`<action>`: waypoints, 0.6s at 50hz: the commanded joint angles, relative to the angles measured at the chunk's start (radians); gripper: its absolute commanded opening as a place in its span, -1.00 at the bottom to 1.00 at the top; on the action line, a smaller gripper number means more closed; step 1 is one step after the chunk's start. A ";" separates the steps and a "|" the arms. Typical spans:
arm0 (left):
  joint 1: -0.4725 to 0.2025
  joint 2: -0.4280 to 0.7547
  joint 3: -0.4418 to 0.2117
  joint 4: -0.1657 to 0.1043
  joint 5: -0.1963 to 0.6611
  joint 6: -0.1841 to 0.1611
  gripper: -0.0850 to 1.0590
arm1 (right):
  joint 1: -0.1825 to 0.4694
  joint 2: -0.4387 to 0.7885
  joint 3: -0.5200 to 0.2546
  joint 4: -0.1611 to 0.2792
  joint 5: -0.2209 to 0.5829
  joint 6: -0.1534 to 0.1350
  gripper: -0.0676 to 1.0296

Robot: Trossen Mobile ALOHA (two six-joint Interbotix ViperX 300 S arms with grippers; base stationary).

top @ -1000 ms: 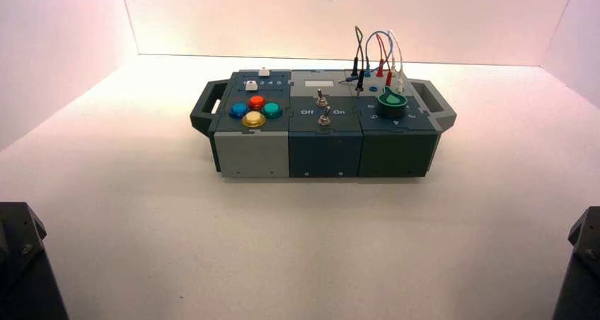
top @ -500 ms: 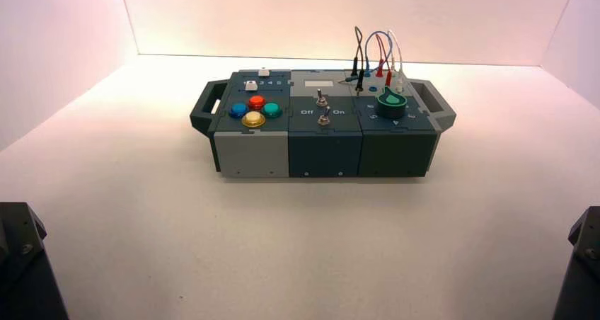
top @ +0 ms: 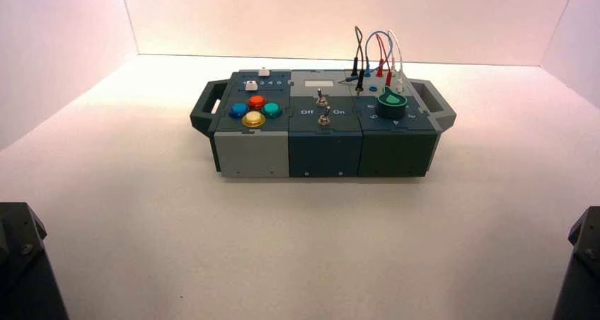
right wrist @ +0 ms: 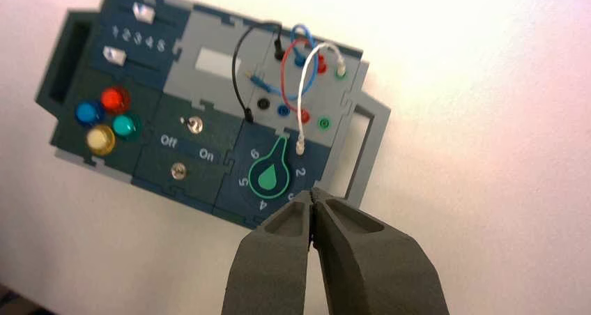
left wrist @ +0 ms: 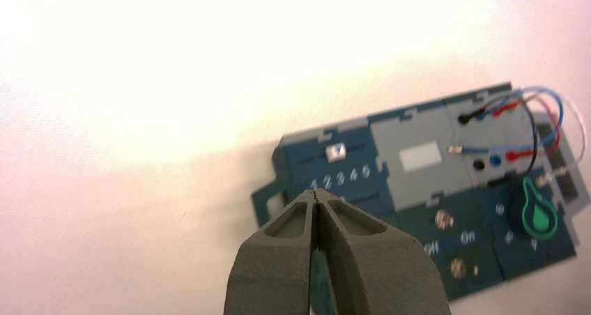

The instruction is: Move the top slider to position 1.

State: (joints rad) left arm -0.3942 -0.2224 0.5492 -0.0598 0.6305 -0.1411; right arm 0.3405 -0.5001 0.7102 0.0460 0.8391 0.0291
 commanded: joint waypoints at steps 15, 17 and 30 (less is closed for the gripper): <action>-0.132 0.189 -0.031 -0.041 -0.183 -0.034 -0.91 | -0.006 -0.153 0.057 0.006 0.003 0.005 -0.92; -0.133 0.193 -0.031 -0.041 -0.189 -0.034 -0.91 | -0.006 -0.156 0.066 0.008 0.002 0.005 -0.92; -0.144 0.287 -0.038 -0.043 -0.278 -0.038 -0.91 | -0.003 -0.161 0.123 0.057 -0.067 -0.009 -0.92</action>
State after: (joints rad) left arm -0.5384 0.0629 0.5430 -0.1028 0.3789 -0.1733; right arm 0.3375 -0.6535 0.8330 0.0844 0.8115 0.0245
